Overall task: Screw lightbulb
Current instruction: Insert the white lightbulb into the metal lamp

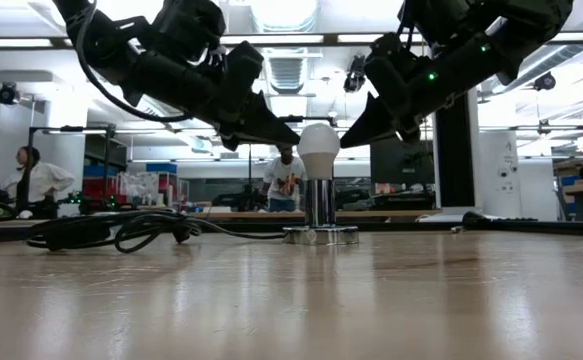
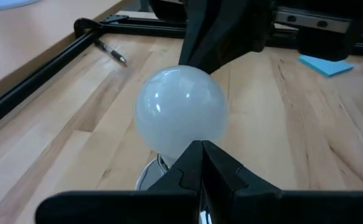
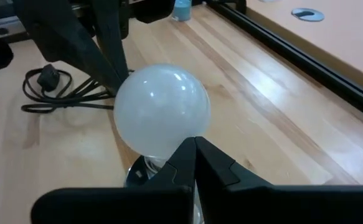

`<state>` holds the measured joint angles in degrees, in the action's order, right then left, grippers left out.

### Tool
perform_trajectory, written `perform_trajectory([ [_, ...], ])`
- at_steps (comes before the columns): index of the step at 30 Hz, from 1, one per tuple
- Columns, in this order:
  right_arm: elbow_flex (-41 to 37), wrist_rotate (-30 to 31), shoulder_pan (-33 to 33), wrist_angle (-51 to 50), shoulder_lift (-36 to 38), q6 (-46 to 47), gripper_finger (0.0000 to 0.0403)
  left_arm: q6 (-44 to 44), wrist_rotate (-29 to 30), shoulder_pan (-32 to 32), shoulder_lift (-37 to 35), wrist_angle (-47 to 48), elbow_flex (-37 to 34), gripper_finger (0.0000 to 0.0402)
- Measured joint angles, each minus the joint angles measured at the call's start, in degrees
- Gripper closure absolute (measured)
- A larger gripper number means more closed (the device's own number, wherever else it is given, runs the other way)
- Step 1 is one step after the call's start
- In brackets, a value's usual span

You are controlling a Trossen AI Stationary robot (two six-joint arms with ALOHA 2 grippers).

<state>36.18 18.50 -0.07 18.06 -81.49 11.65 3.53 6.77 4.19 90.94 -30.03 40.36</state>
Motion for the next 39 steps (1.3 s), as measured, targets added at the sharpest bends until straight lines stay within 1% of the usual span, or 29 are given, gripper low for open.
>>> perform_trajectory([
  [11, 0.0, -2.08, 0.34, -0.24, 0.0, 2.45, 0.0403, 0.41, 0.76, 0.07, 0.08, -0.25, -0.02, 0.0401],
  [13, 0.0, -2.49, 0.55, -0.32, 0.0, 2.9, 0.0403, 0.48, 1.79, 0.11, 0.09, -0.26, -0.02, 0.0402],
  [16, 0.0, -4.81, 0.99, -0.04, 0.0, 3.52, 0.0403, 0.7, 4.68, 0.27, 0.18, -0.64, -0.02, 0.0401],
  [19, 0.04, -5.88, 1.2, 0.03, -0.07, 3.77, 0.0403, 1.03, 5.28, 0.25, 0.21, -0.57, 0.0, 0.0401],
  [25, 0.09, -5.03, 1.66, -0.91, -0.07, 4.38, 0.0403, 1.51, 4.7, 0.37, 0.19, 0.79, 0.02, 0.0401],
  [31, 0.09, -2.89, 1.58, -4.96, -0.07, 5.31, 0.0403, 1.98, 4.38, 0.34, -1.22, 6.04, 0.02, 0.0401],
  [34, 0.09, -0.76, 1.61, -6.76, -0.07, 5.29, 0.0403, 2.18, 4.3, 0.2, -1.95, 8.59, 0.04, 0.0402],
  [36, 0.11, 0.97, 1.56, -7.76, -0.07, 5.3, 0.0403, 2.01, 2.33, 0.09, -2.28, 8.34, 0.04, 0.0401],
  [38, 0.11, 1.68, 1.08, -7.84, -0.07, 5.21, 0.0403, 1.46, -0.56, 0.04, -2.34, 6.08, 0.04, 0.0401],
  [39, 0.11, 2.0, 0.82, -7.49, -0.07, 5.04, 0.0403, 1.13, -0.79, -0.01, -2.25, 5.01, 0.04, 0.0401],
])
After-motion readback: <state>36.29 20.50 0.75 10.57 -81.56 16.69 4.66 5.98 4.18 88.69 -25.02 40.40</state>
